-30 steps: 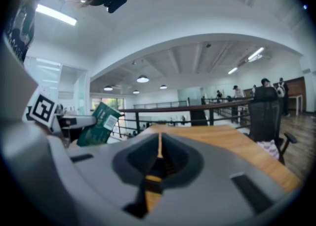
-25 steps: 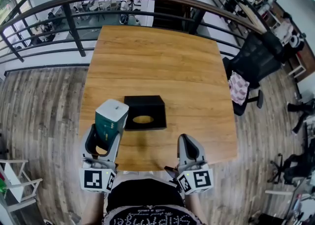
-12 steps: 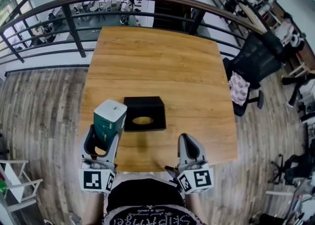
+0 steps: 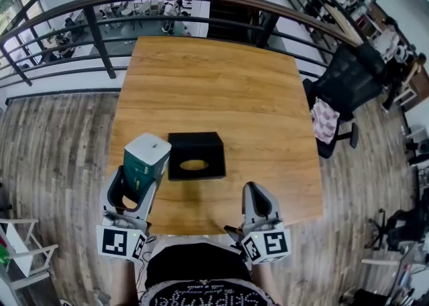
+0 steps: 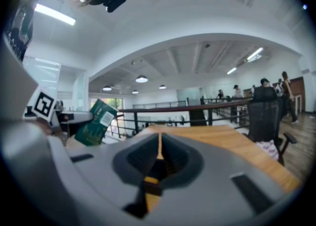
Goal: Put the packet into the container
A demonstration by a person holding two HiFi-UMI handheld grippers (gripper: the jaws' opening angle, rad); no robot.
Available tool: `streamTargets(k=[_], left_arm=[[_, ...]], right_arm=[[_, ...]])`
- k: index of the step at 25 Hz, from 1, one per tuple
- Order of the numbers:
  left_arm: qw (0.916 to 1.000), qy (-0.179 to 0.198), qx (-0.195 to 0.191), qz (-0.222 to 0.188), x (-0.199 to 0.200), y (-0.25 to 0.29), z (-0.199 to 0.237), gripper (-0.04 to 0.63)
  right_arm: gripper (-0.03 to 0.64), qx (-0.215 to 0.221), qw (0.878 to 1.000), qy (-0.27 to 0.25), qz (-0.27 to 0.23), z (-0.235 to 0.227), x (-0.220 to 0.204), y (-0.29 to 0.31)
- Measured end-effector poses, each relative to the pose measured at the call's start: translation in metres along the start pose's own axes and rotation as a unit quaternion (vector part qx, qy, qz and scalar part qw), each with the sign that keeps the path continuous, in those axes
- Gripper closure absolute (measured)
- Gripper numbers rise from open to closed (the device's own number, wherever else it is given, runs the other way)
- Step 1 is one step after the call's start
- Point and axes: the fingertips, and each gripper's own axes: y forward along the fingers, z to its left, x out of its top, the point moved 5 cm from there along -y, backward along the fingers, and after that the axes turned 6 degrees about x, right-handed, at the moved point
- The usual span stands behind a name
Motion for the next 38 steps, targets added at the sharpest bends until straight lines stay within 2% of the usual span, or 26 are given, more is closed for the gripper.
streamTargets(k=[8,15,20,24,27,32,38], left_arm=[[0.995,0.06,-0.077,0.022,0.022,0.026,-0.005,0.243],[0.9841,0.074,-0.149,0.063,0.025,0.061,-0.027,0.244],[0.9743,0.083,-0.19,0.089,0.008,0.085,-0.04,0.244],[0.9683,0.096,-0.209,0.097,-0.009,0.103,-0.045,0.245],[0.9652,0.091,-0.218,0.113,-0.02,0.113,-0.051,0.245],[0.9581,0.112,-0.235,0.119,-0.037,0.13,-0.059,0.246],[0.9528,0.105,-0.248,0.14,-0.052,0.141,-0.066,0.247]], right_arm=[[0.577,-0.014,1.0,0.005,0.003,-0.005,-0.003,-0.002],[0.577,-0.029,0.999,0.014,0.005,-0.014,-0.002,-0.002],[0.577,-0.037,0.999,0.022,0.012,-0.019,-0.007,-0.002],[0.577,-0.044,0.998,0.028,0.019,-0.022,-0.011,0.001],[0.577,-0.051,0.998,0.032,0.024,-0.025,-0.014,0.001],[0.577,-0.061,0.997,0.04,0.034,-0.033,-0.019,0.001],[0.577,-0.066,0.996,0.047,0.043,-0.036,-0.026,0.005]])
